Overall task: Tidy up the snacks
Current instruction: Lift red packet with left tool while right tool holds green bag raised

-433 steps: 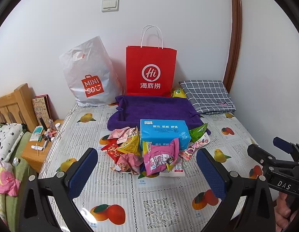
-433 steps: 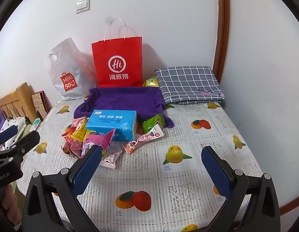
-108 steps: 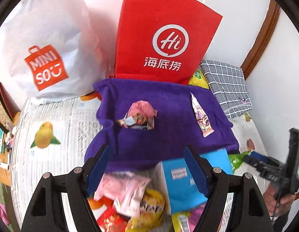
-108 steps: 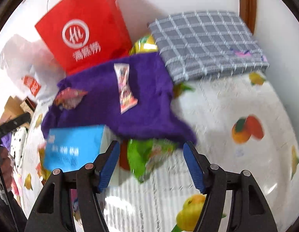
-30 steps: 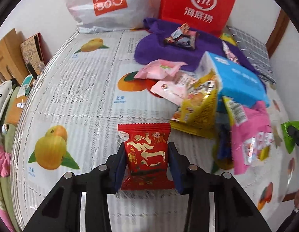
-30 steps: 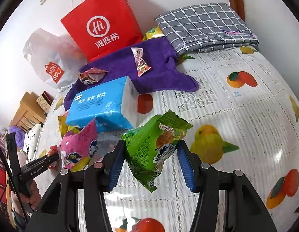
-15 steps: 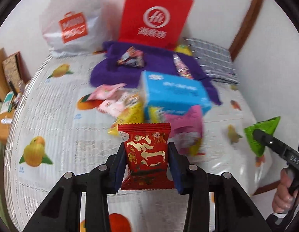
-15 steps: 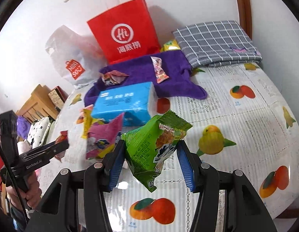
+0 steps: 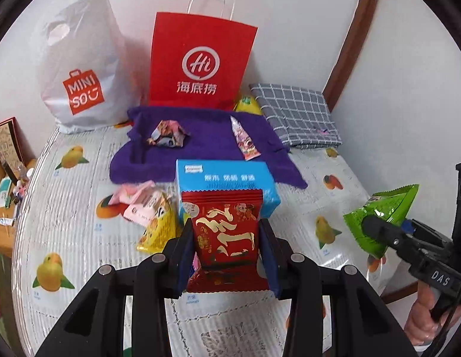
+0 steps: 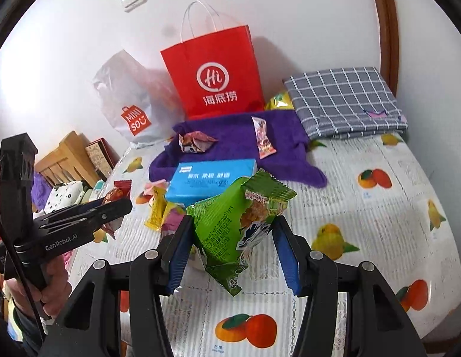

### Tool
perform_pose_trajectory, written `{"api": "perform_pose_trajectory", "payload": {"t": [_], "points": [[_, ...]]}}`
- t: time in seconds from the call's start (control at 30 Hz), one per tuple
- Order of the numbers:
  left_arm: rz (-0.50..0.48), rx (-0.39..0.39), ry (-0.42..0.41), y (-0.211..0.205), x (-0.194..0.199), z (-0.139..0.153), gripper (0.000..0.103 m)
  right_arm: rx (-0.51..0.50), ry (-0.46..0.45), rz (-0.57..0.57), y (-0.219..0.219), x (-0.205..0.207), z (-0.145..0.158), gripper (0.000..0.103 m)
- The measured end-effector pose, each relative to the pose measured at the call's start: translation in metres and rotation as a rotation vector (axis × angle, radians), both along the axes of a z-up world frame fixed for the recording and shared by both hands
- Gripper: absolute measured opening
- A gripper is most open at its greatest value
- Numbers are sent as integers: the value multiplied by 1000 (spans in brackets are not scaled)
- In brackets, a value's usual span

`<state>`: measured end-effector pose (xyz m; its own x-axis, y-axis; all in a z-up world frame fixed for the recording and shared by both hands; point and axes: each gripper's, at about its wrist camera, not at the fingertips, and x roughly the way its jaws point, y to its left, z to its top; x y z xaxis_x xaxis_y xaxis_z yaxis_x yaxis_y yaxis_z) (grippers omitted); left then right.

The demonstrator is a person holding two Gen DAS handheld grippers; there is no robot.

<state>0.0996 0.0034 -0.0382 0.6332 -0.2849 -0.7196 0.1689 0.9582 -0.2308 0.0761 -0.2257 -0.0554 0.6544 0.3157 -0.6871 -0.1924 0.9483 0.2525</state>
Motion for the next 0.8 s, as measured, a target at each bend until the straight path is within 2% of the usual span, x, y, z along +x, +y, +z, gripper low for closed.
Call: {"api": "perform_pose_trajectory", "payload": {"t": [0.33, 0.8], "points": [[-5, -9, -30, -2, 10, 12, 39, -6, -25, 13, 9, 9, 12, 54], [4, -10, -35, 2, 24, 15, 39, 0, -28, 15, 17, 29, 16, 54]]}}
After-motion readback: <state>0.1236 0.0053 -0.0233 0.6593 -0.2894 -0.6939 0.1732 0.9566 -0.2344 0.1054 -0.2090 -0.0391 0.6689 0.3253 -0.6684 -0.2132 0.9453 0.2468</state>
